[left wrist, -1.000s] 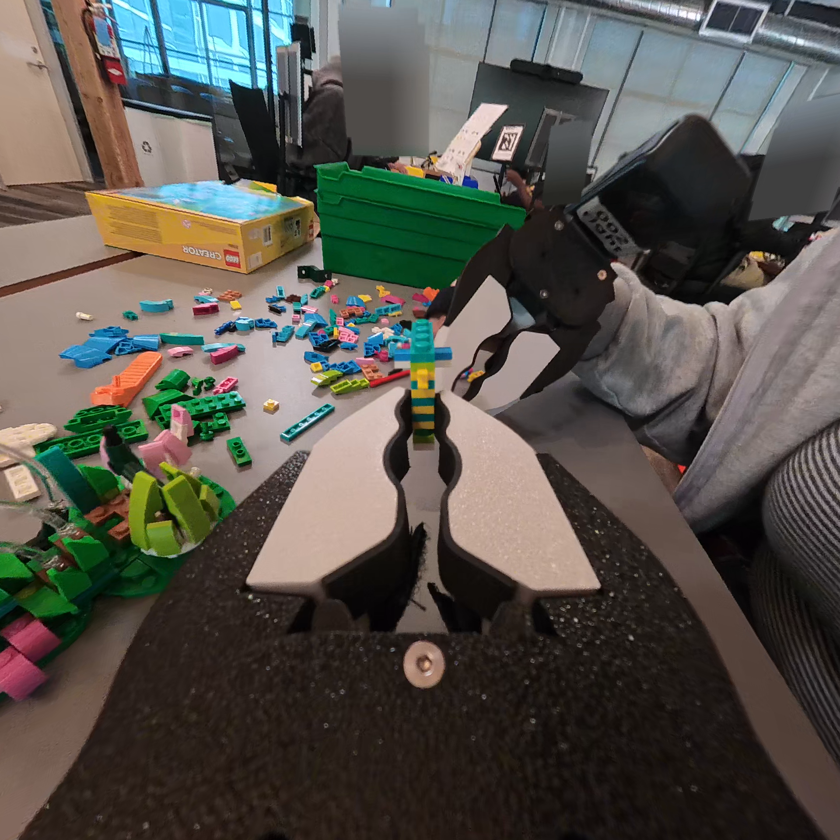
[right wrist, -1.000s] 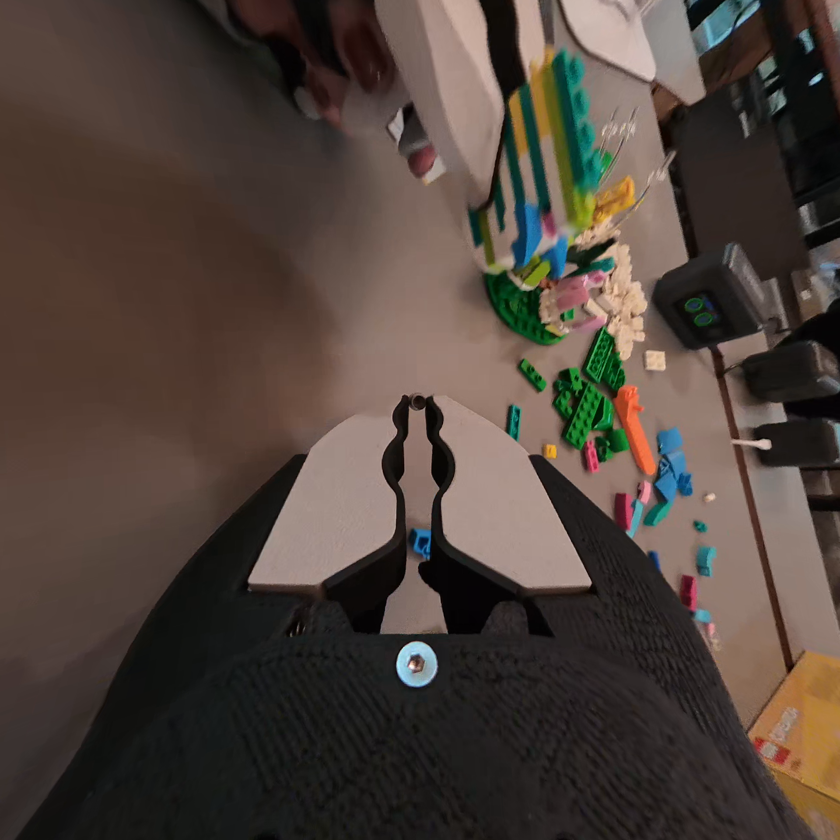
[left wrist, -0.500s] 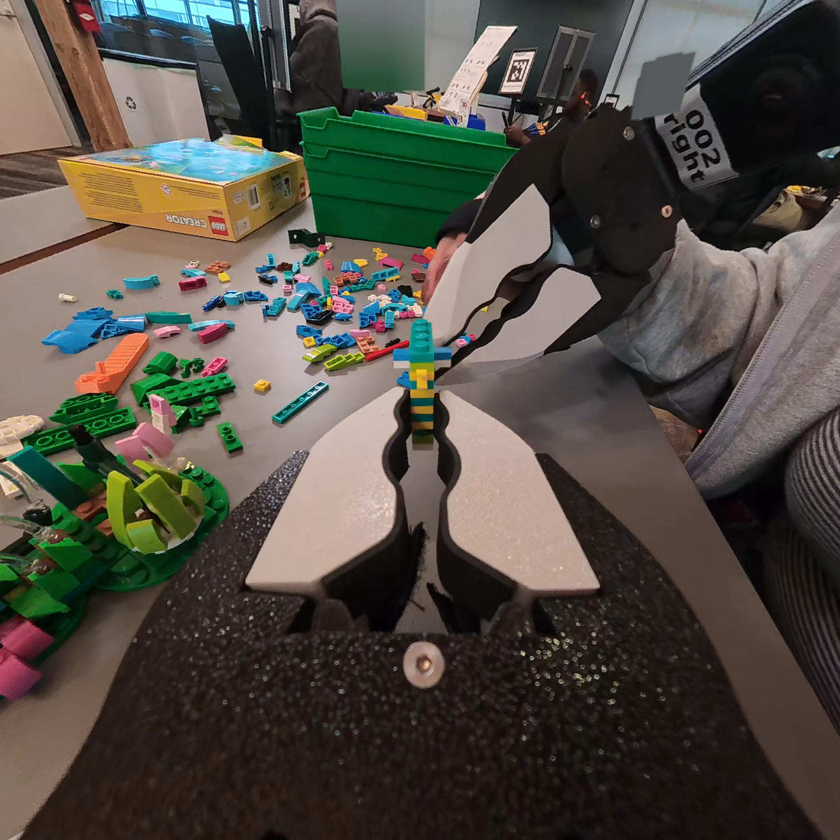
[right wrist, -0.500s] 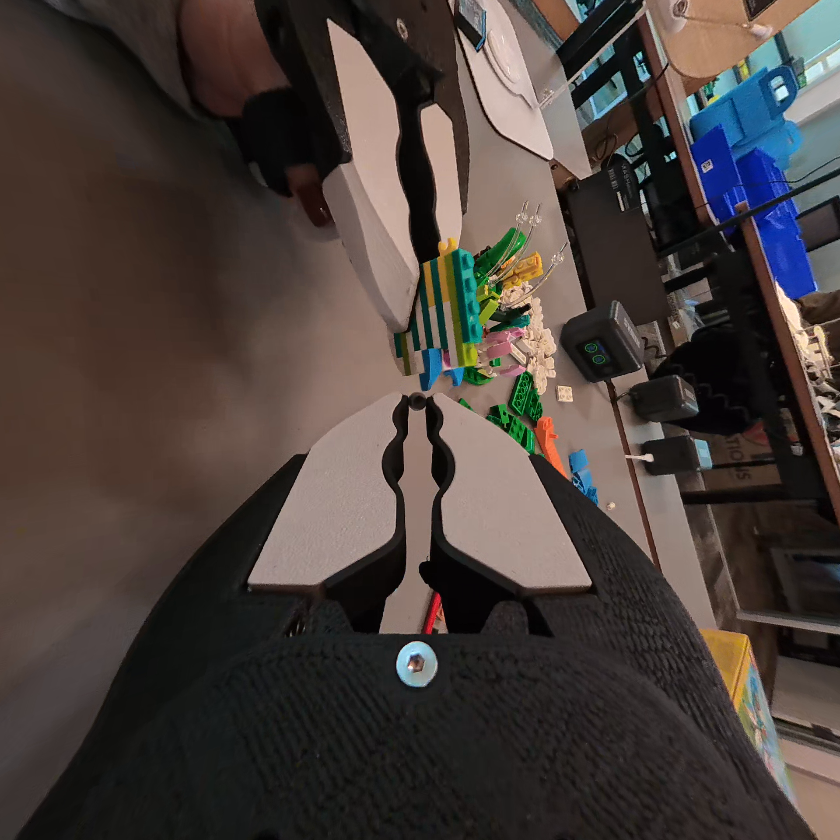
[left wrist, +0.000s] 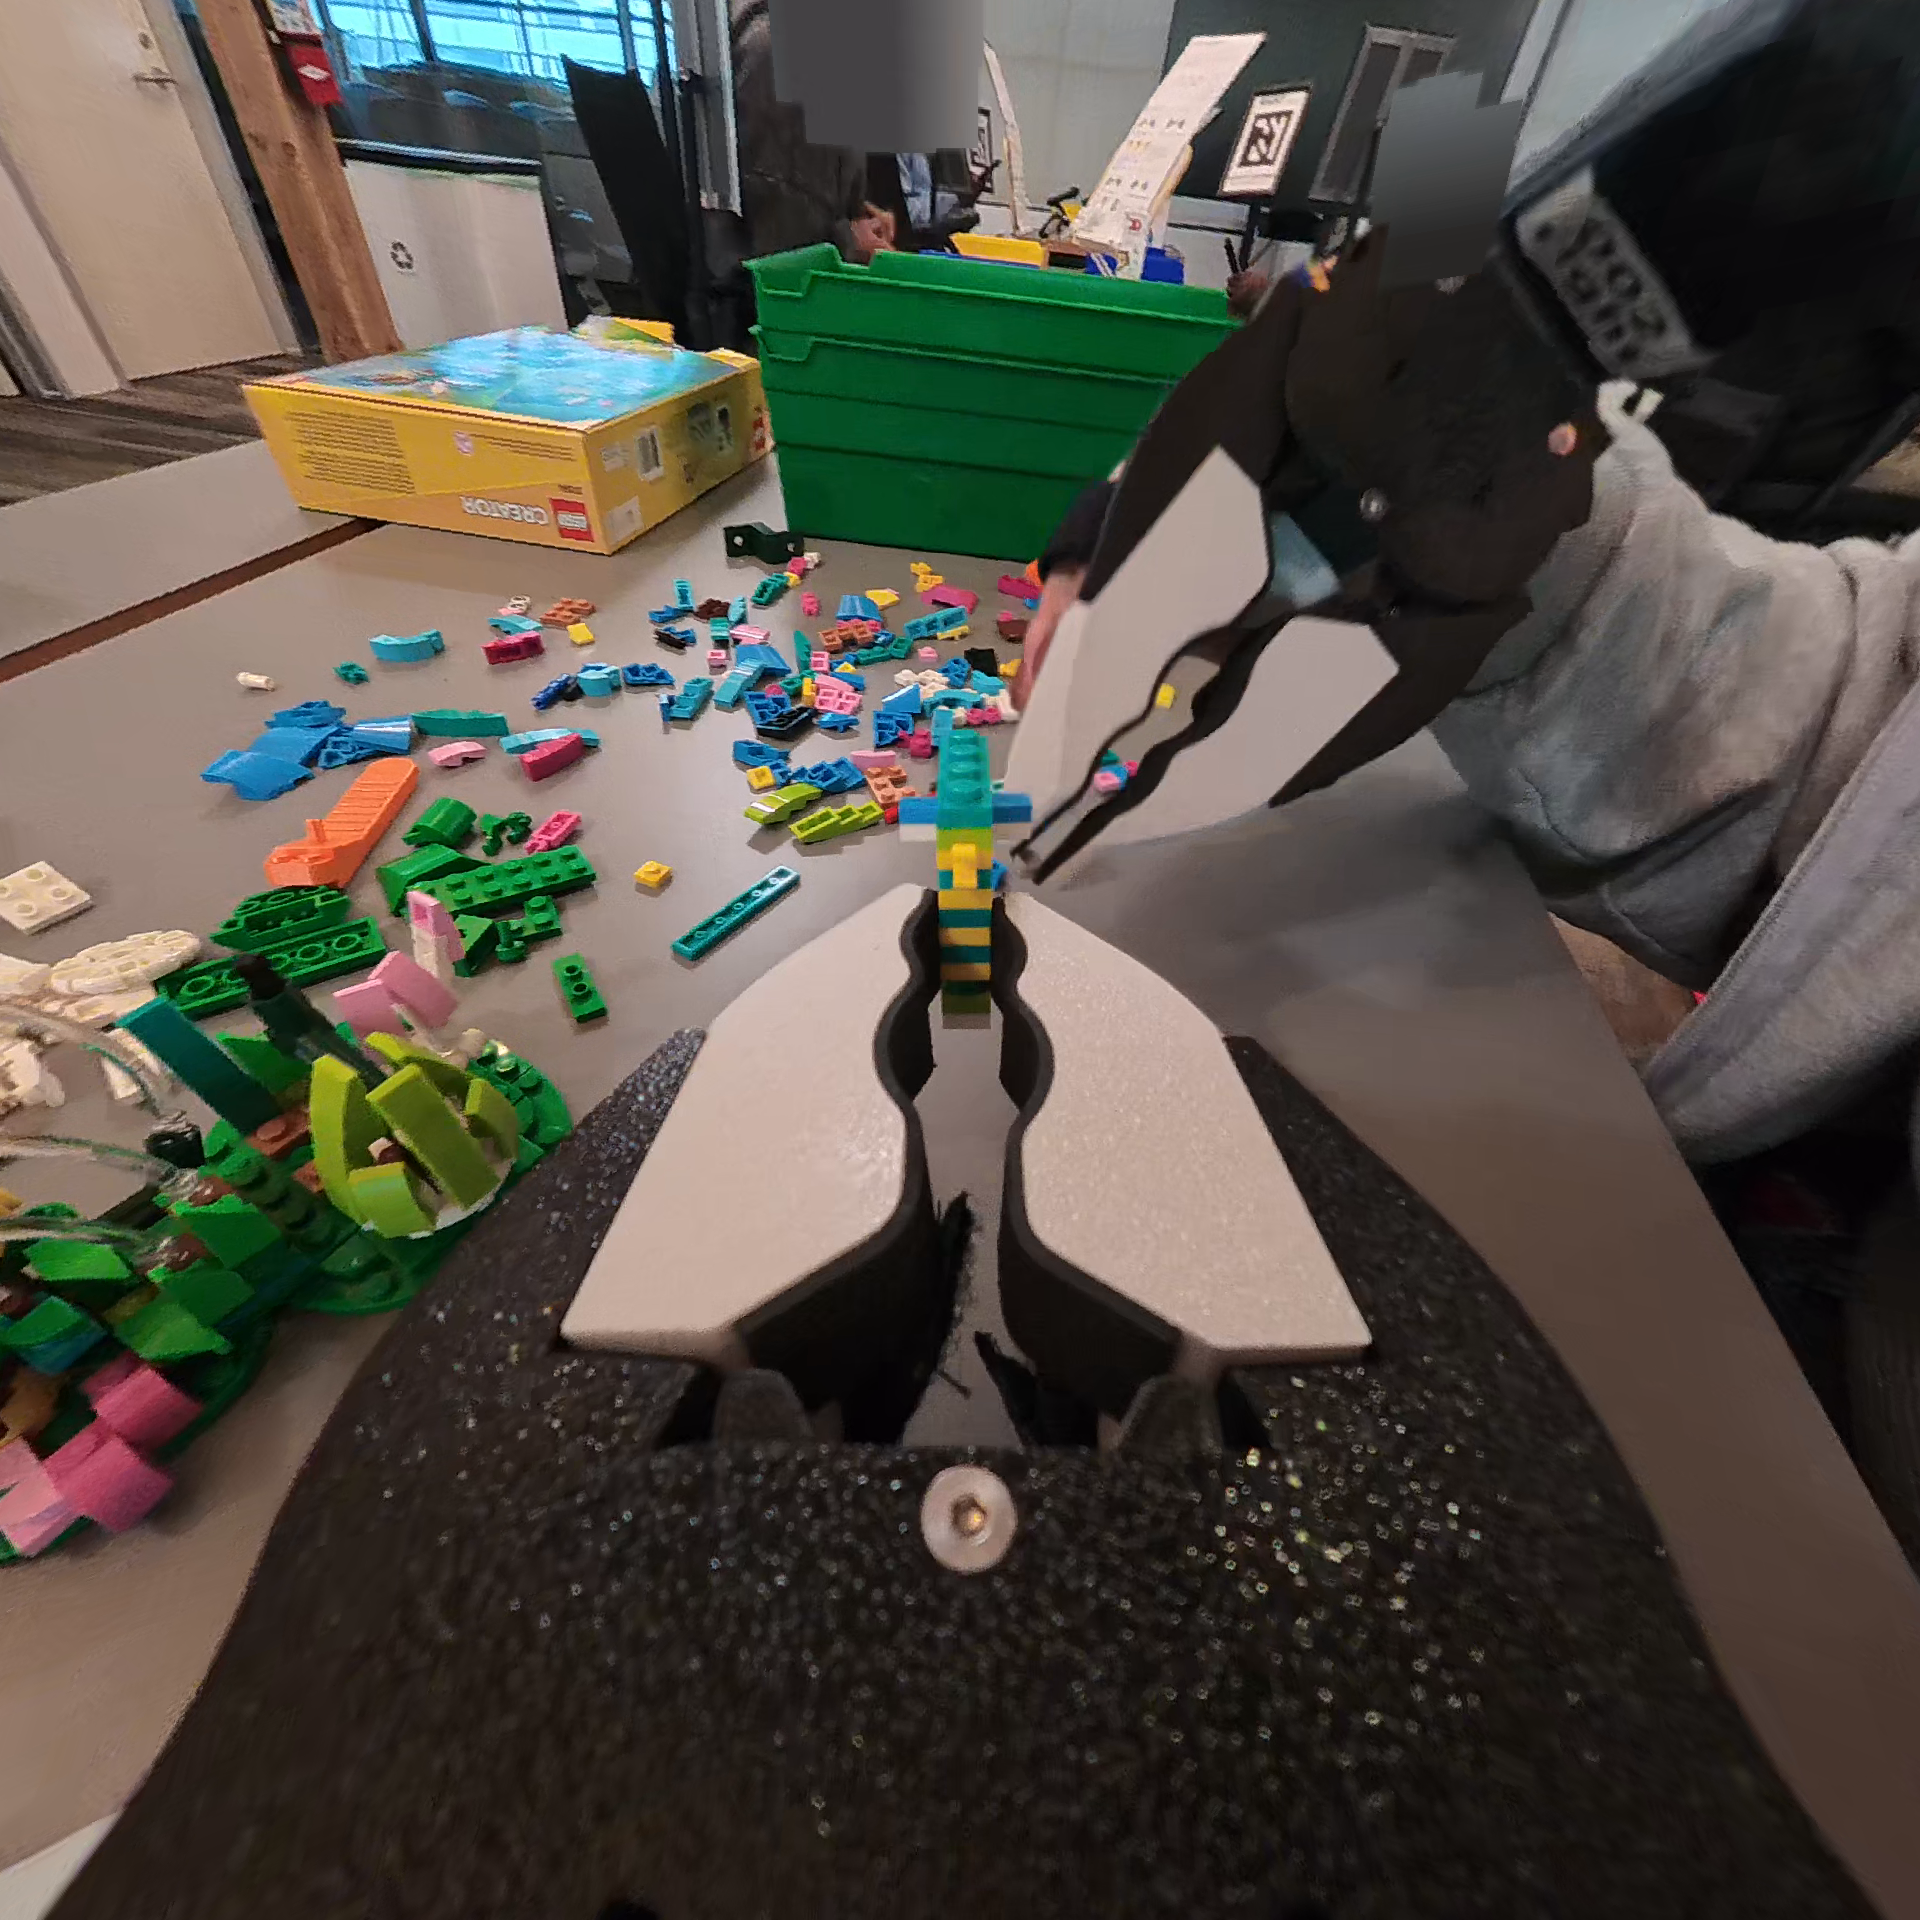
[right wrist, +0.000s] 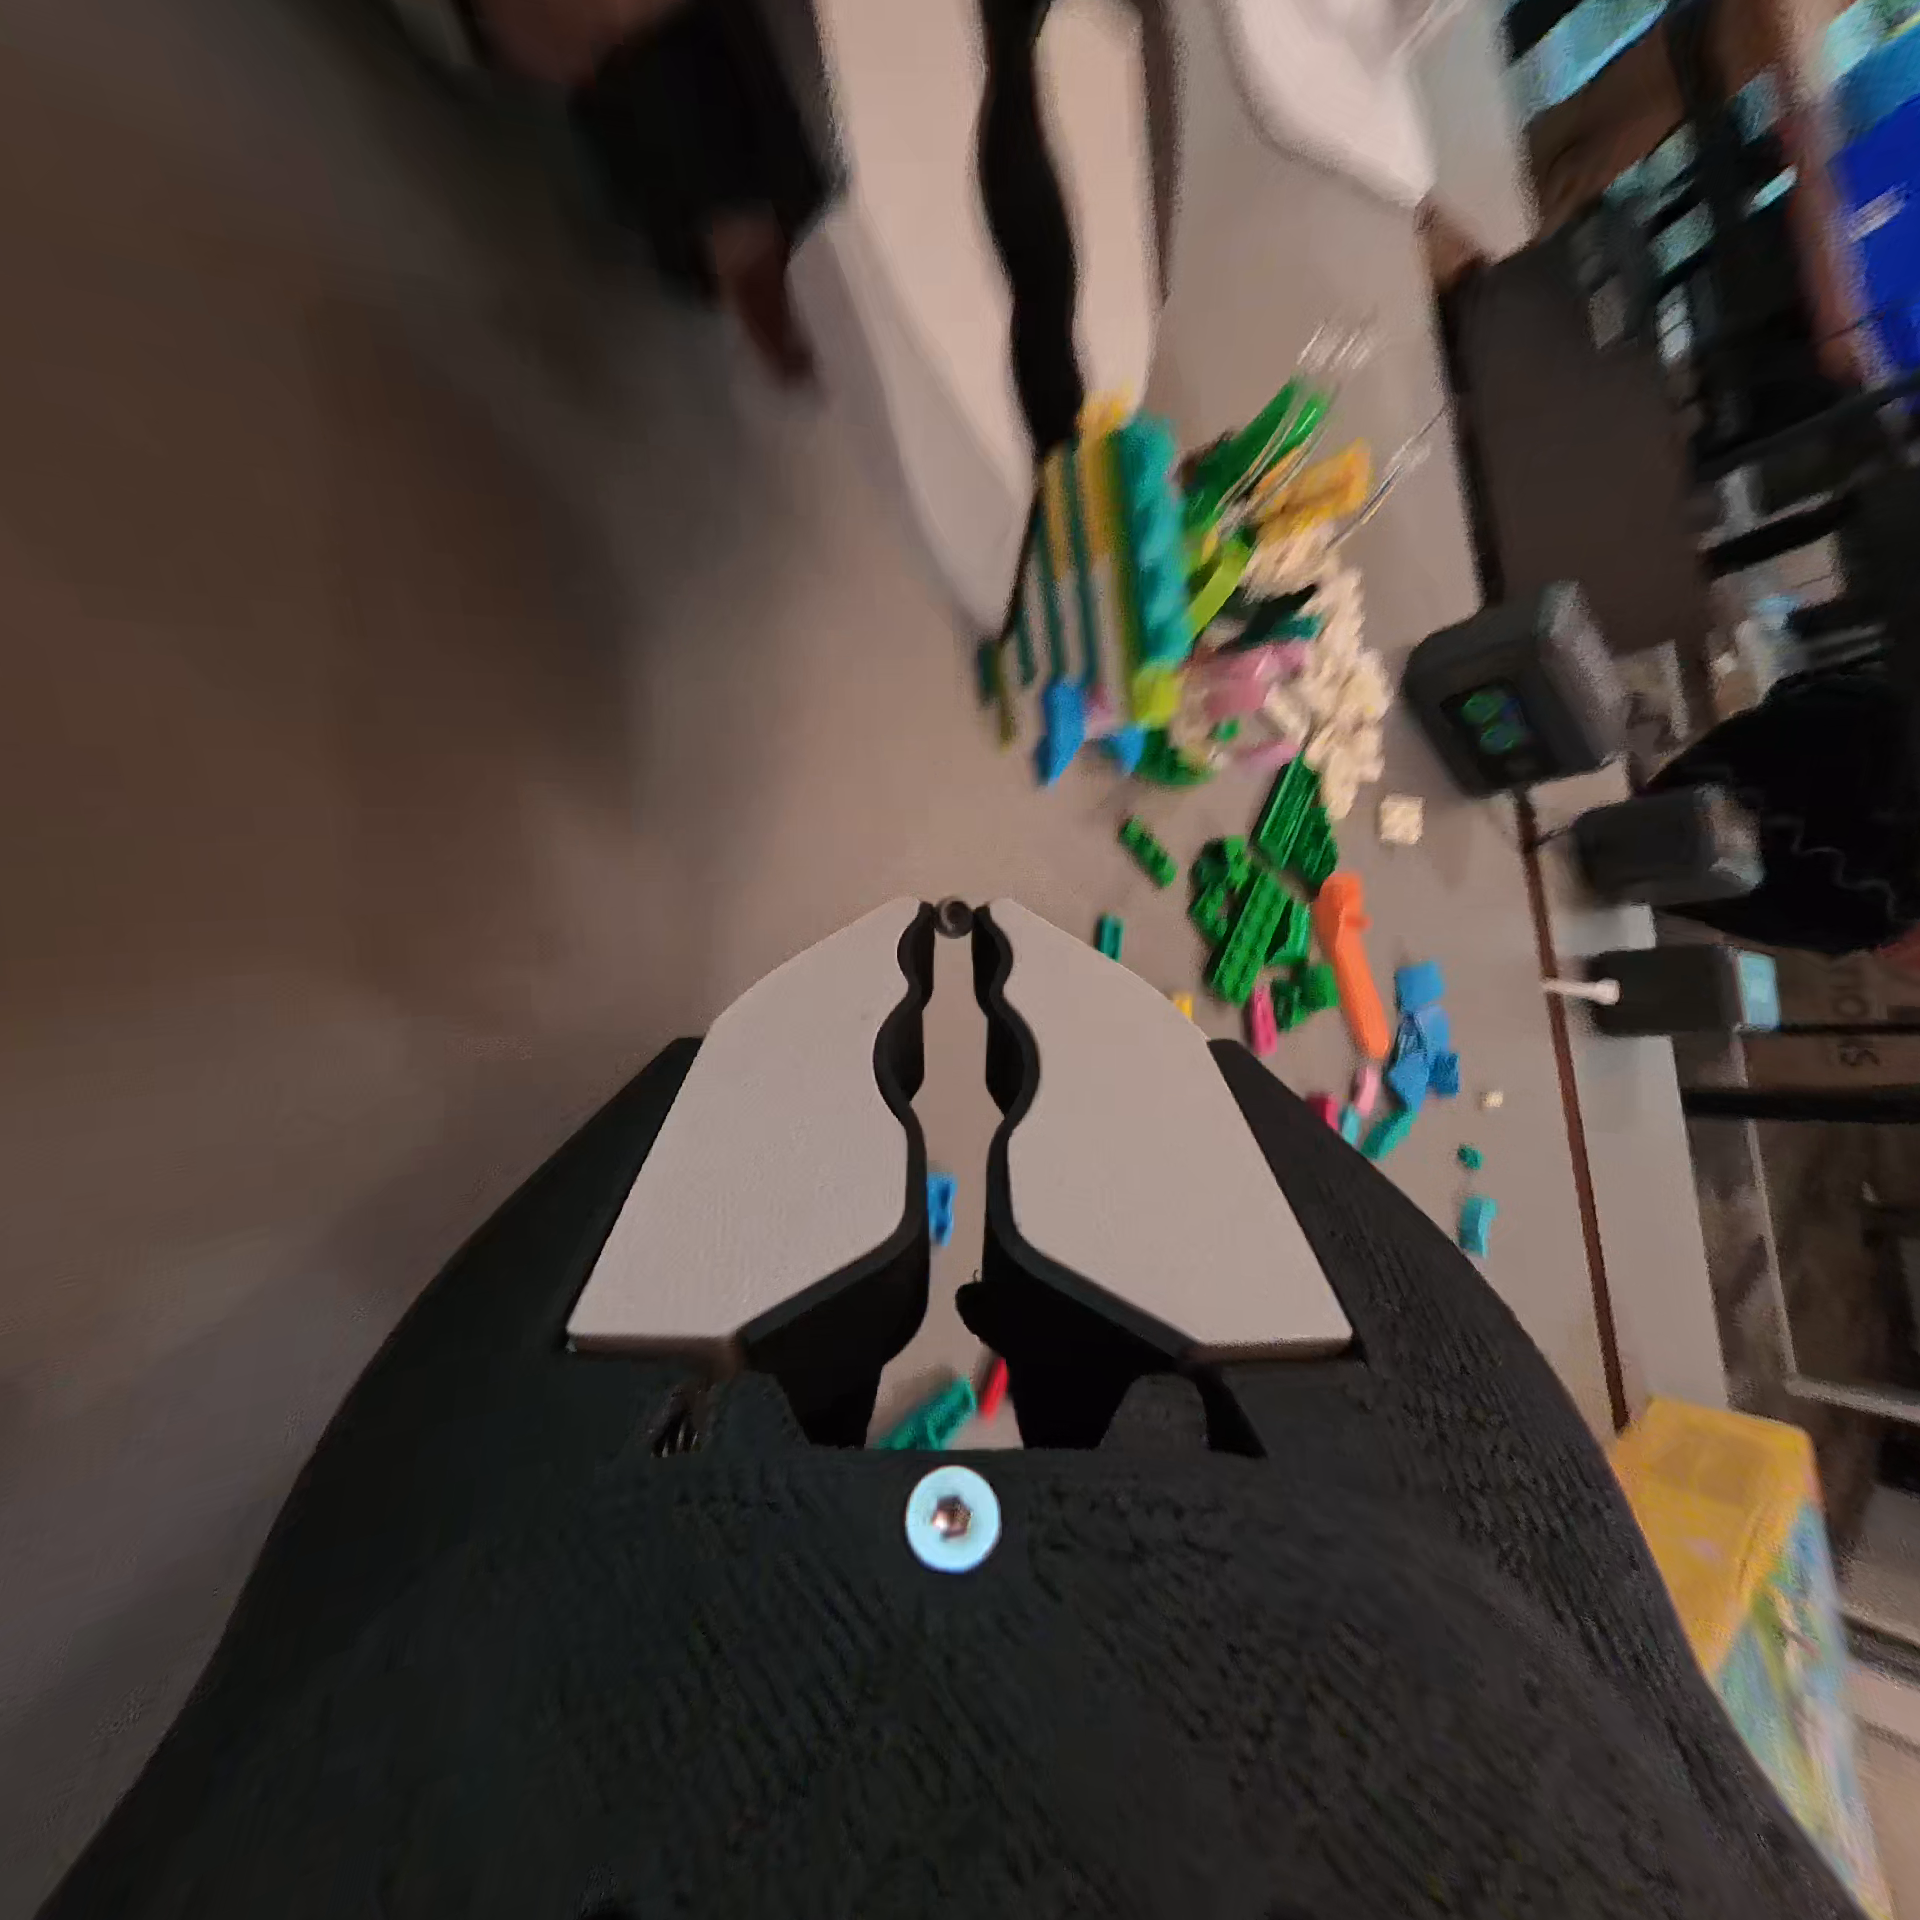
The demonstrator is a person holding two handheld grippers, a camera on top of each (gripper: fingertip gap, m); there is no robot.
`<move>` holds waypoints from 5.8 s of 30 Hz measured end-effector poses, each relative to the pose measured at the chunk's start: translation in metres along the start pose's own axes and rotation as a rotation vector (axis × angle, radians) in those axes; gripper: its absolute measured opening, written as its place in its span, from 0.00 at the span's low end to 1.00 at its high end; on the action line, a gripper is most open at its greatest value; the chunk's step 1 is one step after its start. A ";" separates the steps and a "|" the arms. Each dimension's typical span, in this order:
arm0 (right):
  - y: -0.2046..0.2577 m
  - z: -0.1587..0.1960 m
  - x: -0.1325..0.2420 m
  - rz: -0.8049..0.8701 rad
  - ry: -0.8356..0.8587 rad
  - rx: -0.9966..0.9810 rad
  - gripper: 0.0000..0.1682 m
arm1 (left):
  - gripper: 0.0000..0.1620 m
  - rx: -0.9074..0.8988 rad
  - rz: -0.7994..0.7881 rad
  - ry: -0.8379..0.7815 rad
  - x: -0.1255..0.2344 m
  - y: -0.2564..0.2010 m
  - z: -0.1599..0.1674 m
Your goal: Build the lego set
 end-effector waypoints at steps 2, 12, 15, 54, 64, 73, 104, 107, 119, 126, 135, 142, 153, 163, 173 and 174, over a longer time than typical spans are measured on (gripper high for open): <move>0.007 0.023 0.003 -0.087 0.159 0.031 0.04 | 0.05 0.011 -0.035 -0.023 0.002 0.005 -0.003; 0.035 0.068 0.044 -0.655 0.833 -0.309 0.03 | 0.05 -0.027 -0.190 -0.143 0.013 0.026 -0.017; 0.041 0.072 0.045 -0.728 0.957 -0.309 0.03 | 0.05 -0.049 -0.221 -0.163 0.016 0.030 -0.020; 0.041 0.060 0.034 -0.146 0.078 -0.777 0.01 | 0.05 -0.091 -0.175 -0.180 0.014 0.021 -0.022; 0.039 0.052 0.024 -0.012 0.287 0.348 0.01 | 0.05 -0.094 -0.173 -0.178 0.014 0.020 -0.021; 0.044 0.051 0.029 -0.070 0.312 0.446 0.02 | 0.05 -0.097 -0.170 -0.175 0.013 0.019 -0.021; 0.037 0.059 0.030 -0.255 0.281 -1.081 0.08 | 0.05 -0.091 -0.154 -0.170 0.012 0.017 -0.020; 0.038 0.060 0.029 -0.261 0.286 -1.070 0.08 | 0.05 -0.091 -0.154 -0.169 0.011 0.016 -0.020; 0.023 0.039 0.033 -0.291 -0.003 -1.257 0.03 | 0.05 -0.087 -0.139 -0.165 0.010 0.014 -0.020; 0.005 0.012 0.036 -0.354 -0.273 -1.377 0.03 | 0.05 -0.084 -0.125 -0.162 0.009 0.012 -0.019; -0.032 -0.018 0.032 -0.161 -0.498 -1.030 0.03 | 0.05 -0.020 -0.077 -0.183 0.005 -0.001 -0.021; -0.064 -0.058 0.036 -0.061 -0.693 -0.841 0.03 | 0.05 0.018 -0.062 -0.199 0.005 -0.003 -0.022; -0.075 -0.093 0.020 -0.050 -0.766 -0.703 0.03 | 0.05 0.087 -0.026 -0.226 0.008 0.001 -0.025; -0.072 -0.099 0.018 -0.061 -0.776 -0.696 0.03 | 0.05 0.120 -0.015 -0.239 0.009 0.003 -0.026; -0.069 -0.099 0.011 -0.095 -0.760 -0.710 0.03 | 0.05 0.120 -0.003 -0.229 0.008 0.001 -0.025; -0.069 -0.098 0.011 -0.095 -0.757 -0.711 0.03 | 0.05 0.120 -0.001 -0.228 0.008 0.001 -0.025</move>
Point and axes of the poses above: each gripper's, where its closed fingertips meet, x back along the fingers, z out of its underside, y = z × x across the jaws, the point moved 1 cm from there along x, back along the fingers, and after that the axes turned 11 degrees about -y, right-handed, at the moved point
